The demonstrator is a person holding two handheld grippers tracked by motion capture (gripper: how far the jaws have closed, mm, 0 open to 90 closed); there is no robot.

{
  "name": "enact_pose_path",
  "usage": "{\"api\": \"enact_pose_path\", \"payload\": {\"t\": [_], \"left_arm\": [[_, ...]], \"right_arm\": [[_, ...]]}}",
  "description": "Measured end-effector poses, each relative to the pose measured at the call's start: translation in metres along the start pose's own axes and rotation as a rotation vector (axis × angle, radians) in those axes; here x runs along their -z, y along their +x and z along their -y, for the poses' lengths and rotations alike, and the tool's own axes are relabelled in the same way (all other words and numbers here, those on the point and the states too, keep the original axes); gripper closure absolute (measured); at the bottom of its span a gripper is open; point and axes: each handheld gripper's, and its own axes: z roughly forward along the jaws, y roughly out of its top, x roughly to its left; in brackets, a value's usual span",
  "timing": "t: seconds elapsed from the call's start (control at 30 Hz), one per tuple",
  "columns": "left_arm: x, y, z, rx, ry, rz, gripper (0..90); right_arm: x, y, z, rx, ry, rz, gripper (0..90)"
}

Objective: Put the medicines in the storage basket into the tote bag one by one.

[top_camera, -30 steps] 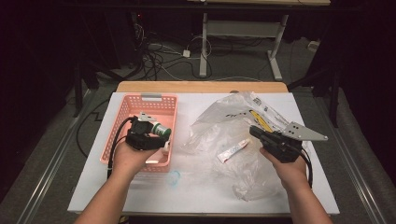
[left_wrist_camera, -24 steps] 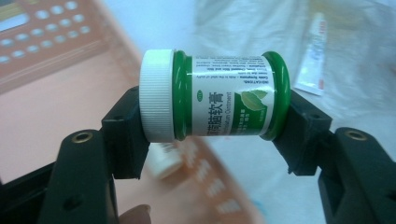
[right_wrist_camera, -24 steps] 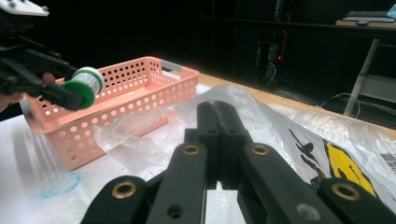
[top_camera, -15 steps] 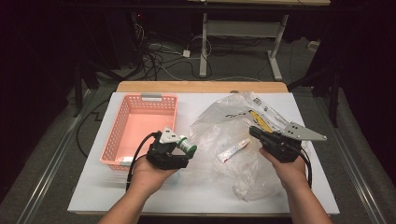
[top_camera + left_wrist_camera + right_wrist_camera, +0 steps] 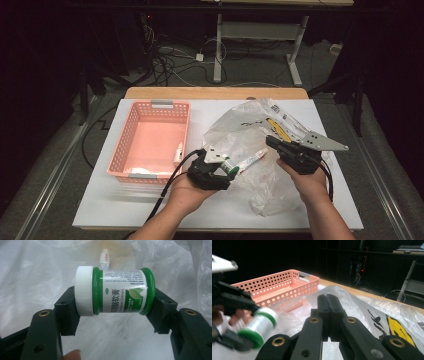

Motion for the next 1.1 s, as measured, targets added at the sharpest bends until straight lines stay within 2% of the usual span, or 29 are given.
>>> {"api": "enact_pose_path", "payload": {"t": [0.1, 0.2, 0.6, 0.77, 0.87, 1.1], "left_arm": [[-0.019, -0.005, -0.005, -0.019, 0.014, -0.001, 34.7], [-0.037, -0.005, -0.008, -0.012, 0.023, 0.011, 34.7], [-0.093, -0.01, -0.015, -0.031, 0.049, 0.057, 34.6], [-0.105, -0.014, -0.017, -0.042, 0.039, 0.064, 34.6], [-0.109, -0.015, -0.018, -0.035, 0.035, 0.072, 34.6], [-0.108, -0.016, -0.018, -0.06, 0.021, 0.073, 31.6]], "right_arm": [[0.0, 0.0, 0.0, -0.001, -0.001, -0.001, 90.0], [0.0, 0.0, 0.0, 0.002, -0.003, -0.004, 90.0], [0.001, -0.001, 0.0, -0.001, -0.003, -0.004, 90.0], [0.0, -0.003, 0.001, -0.006, 0.0, 0.0, 90.0], [0.0, -0.002, 0.002, -0.007, 0.005, -0.001, 90.0], [-0.001, -0.003, 0.002, -0.009, 0.007, 0.0, 90.0]]}}
